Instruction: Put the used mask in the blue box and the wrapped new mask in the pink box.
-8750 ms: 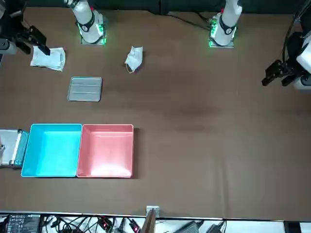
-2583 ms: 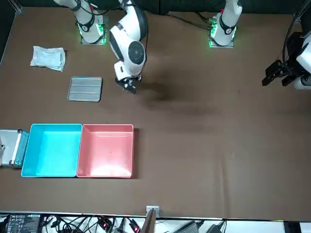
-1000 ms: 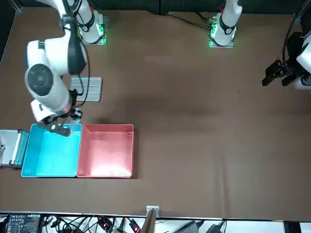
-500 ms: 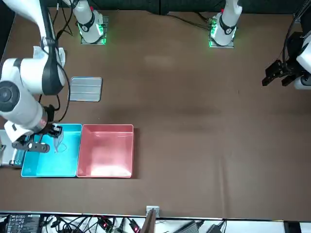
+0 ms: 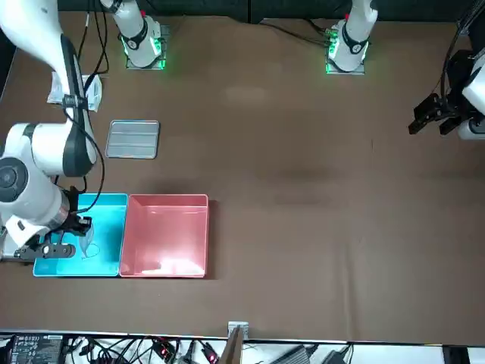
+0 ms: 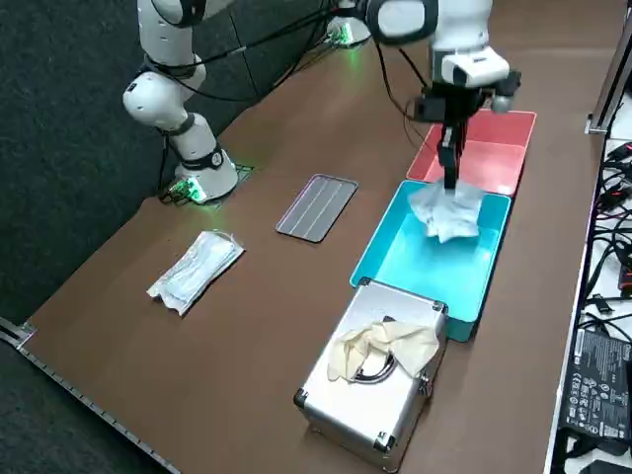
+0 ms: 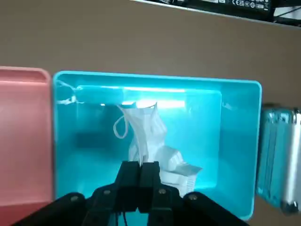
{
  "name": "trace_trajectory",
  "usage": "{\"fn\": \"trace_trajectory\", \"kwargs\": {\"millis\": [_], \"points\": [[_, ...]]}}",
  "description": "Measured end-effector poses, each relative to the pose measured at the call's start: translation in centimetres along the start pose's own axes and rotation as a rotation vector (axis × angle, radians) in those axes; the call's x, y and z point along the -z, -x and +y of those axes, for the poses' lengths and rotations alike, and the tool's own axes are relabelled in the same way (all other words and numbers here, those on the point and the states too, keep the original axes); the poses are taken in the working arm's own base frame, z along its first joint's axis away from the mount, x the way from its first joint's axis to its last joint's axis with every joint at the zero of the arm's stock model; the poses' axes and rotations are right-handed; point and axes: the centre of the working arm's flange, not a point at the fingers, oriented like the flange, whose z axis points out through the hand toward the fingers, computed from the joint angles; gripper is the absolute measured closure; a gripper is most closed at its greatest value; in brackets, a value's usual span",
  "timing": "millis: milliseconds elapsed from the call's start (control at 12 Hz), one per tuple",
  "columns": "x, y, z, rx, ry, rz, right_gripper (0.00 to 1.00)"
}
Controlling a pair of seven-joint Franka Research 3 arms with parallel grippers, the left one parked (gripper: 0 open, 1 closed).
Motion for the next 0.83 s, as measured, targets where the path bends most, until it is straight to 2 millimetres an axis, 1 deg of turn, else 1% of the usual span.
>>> {"fn": "trace_trajectory", "kwargs": {"millis": [167, 250, 333, 500, 667, 750, 833], "points": [[-2.8, -0.3, 0.9, 0.019, 0.0, -0.01, 0.99], [-5.1, -0.3, 1.1, 0.033, -0.001, -0.029, 0.96], [-5.9, -0.2, 1.0, 0.035, -0.001, -0.039, 0.88], [-6.6, -0.2, 0.7, 0.041, 0.0, -0.049, 0.66], [-6.4, -0.3, 0.6, 0.044, 0.0, -0.049, 0.42], [-5.9, -0.3, 0.8, 0.043, 0.001, -0.056, 0.3], [-4.9, -0.2, 1.0, 0.039, 0.003, -0.07, 0.19]]}}
